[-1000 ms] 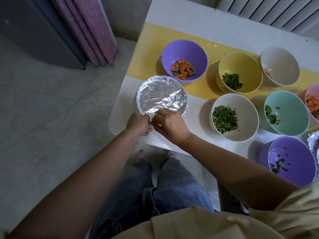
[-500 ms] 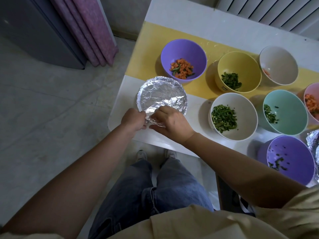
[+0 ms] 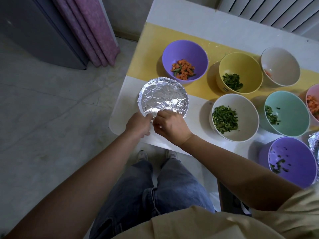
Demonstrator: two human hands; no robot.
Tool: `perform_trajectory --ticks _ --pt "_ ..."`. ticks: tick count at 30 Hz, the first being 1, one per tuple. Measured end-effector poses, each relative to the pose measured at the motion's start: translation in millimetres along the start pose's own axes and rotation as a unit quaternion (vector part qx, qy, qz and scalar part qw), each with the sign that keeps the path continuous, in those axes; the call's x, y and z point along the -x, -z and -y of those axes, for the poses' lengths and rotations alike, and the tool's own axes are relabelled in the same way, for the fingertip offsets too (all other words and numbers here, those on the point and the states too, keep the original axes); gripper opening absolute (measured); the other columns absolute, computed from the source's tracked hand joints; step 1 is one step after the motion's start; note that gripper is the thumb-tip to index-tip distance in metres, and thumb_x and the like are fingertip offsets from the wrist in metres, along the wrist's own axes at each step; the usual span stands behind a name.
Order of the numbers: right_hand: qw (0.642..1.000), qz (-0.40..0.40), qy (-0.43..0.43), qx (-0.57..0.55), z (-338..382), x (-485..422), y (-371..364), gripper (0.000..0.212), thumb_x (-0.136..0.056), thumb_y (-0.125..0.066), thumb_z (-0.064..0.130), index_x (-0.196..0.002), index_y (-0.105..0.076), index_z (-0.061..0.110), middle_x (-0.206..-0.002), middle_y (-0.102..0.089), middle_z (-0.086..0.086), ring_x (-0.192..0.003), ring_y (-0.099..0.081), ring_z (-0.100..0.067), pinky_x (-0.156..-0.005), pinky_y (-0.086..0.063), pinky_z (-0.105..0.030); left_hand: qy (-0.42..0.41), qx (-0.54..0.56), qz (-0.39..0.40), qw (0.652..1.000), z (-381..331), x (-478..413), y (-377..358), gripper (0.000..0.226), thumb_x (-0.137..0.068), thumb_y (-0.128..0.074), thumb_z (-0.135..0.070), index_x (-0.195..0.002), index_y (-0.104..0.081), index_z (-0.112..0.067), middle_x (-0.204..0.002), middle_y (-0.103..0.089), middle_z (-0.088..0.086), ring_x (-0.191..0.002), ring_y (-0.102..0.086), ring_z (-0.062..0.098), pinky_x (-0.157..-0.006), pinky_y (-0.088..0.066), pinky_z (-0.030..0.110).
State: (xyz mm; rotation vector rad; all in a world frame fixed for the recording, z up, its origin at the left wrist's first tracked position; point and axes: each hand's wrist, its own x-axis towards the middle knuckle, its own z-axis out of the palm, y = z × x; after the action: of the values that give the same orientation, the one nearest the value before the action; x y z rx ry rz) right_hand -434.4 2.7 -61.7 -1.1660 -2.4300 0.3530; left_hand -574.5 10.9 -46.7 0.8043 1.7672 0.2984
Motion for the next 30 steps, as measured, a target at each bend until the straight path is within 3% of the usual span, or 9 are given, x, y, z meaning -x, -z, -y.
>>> perform_trajectory --ticks 3,7,10,12,15,18,22,27,30 --pt "1.000 0.005 -0.005 -0.007 1.6 -1.6 -2.6 0.025 -0.079 -0.046 0.015 -0.060 -0.058 0.006 -0.062 -0.052 -0.009 -0.056 -0.053 -0.029 -0.047 -0.034 -0.028 -0.013 0.032 -0.027 0.999 5.9 -5.0 -5.7 0.024 -0.067 -0.043 -0.025 -0.066 -0.054 -0.003 -0.058 -0.060 0.023 -0.066 -0.067 0.042 -0.062 -0.042 0.040" --pt "1.000 0.001 -0.028 -0.014 1.6 -2.9 -4.5 0.024 -0.078 -0.045 0.014 -0.061 -0.059 0.006 -0.062 -0.053 -0.009 -0.056 -0.054 -0.030 -0.044 -0.040 -0.030 -0.004 0.032 -0.026 0.999 3.6 -4.9 -2.1 0.025 -0.085 -0.047 -0.020 -0.069 -0.056 -0.004 -0.059 -0.056 0.011 -0.053 -0.058 0.029 -0.056 -0.039 0.031" --pt "0.999 0.009 -0.030 -0.014 2.5 -2.3 -5.3 0.026 -0.082 -0.048 0.017 -0.064 -0.063 0.006 -0.064 -0.055 -0.009 -0.059 -0.056 -0.031 -0.045 -0.044 -0.031 -0.011 0.016 -0.037 0.999 6.3 -10.4 -0.1 0.027 -0.086 -0.048 -0.018 -0.076 -0.064 0.001 -0.065 -0.068 0.014 -0.065 -0.070 0.033 -0.064 -0.050 0.035" --pt "0.999 0.027 -0.032 -0.015 0.6 -0.6 -3.4 0.021 -0.083 -0.059 0.023 -0.073 -0.067 0.006 -0.071 -0.058 -0.009 -0.065 -0.058 -0.031 -0.051 -0.047 -0.033 -0.020 0.007 -0.043 0.999 5.0 -11.7 2.3 0.027 -0.085 -0.047 -0.016 -0.074 -0.066 0.000 -0.064 -0.070 0.015 -0.068 -0.072 0.034 -0.074 -0.056 0.040" --pt "0.998 0.050 -0.033 -0.015 -9.5 8.6 5.0 0.028 -0.078 -0.078 0.028 -0.089 -0.064 0.005 -0.083 -0.059 -0.010 -0.076 -0.057 -0.032 -0.063 -0.046 -0.037 -0.030 -0.002 -0.040 0.999 1.1 -12.9 8.2 0.030 -0.088 -0.048 -0.017 -0.067 -0.064 -0.004 -0.059 -0.067 0.010 -0.063 -0.070 0.032 -0.073 -0.054 0.036" --pt "0.999 0.050 -0.009 0.007 -14.8 19.7 10.2 0.025 -0.081 -0.075 0.027 -0.086 -0.062 0.006 -0.082 -0.058 -0.010 -0.075 -0.055 -0.032 -0.063 -0.046 -0.039 -0.030 -0.015 -0.032 0.999 0.1 -15.0 12.5 0.030 -0.090 -0.048 -0.020 -0.075 -0.066 -0.002 -0.064 -0.069 0.011 -0.068 -0.072 0.032 -0.070 -0.053 0.032" --pt "0.999 0.033 -0.026 0.015 -12.2 17.9 6.1 0.025 -0.078 -0.078 0.027 -0.079 -0.062 0.009 -0.076 -0.058 -0.008 -0.069 -0.055 -0.030 -0.058 -0.044 -0.036 -0.027 -0.027 -0.033 0.999 -1.4 -14.4 12.4 0.031 -0.092 -0.048 -0.022 -0.081 -0.067 0.000 -0.067 -0.071 0.011 -0.069 -0.073 0.031 -0.075 -0.058 0.038" --pt "0.999 0.030 -0.012 0.003 -7.8 10.3 1.2 0.016 -0.077 -0.069 0.009 -0.065 -0.059 0.007 -0.067 -0.055 -0.009 -0.061 -0.055 -0.031 -0.048 -0.045 -0.032 -0.036 -0.010 -0.047 0.998 1.4 -15.4 11.2 0.031 -0.089 -0.047 -0.020 -0.081 -0.067 0.001 -0.063 -0.068 0.011 -0.061 -0.068 0.030 -0.076 -0.058 0.044" --pt "0.999 0.027 -0.018 0.009 -6.3 5.1 0.3 0.018 -0.076 -0.069 0.007 -0.062 -0.058 0.007 -0.066 -0.055 -0.009 -0.060 -0.056 -0.030 -0.047 -0.043 -0.031 -0.013 0.018 -0.052 0.998 -0.5 -9.8 8.0 0.038 -0.091 -0.049 -0.032 -0.089 -0.066 0.002 -0.072 -0.069 0.012 -0.062 -0.068 0.029 -0.072 -0.058 0.040"
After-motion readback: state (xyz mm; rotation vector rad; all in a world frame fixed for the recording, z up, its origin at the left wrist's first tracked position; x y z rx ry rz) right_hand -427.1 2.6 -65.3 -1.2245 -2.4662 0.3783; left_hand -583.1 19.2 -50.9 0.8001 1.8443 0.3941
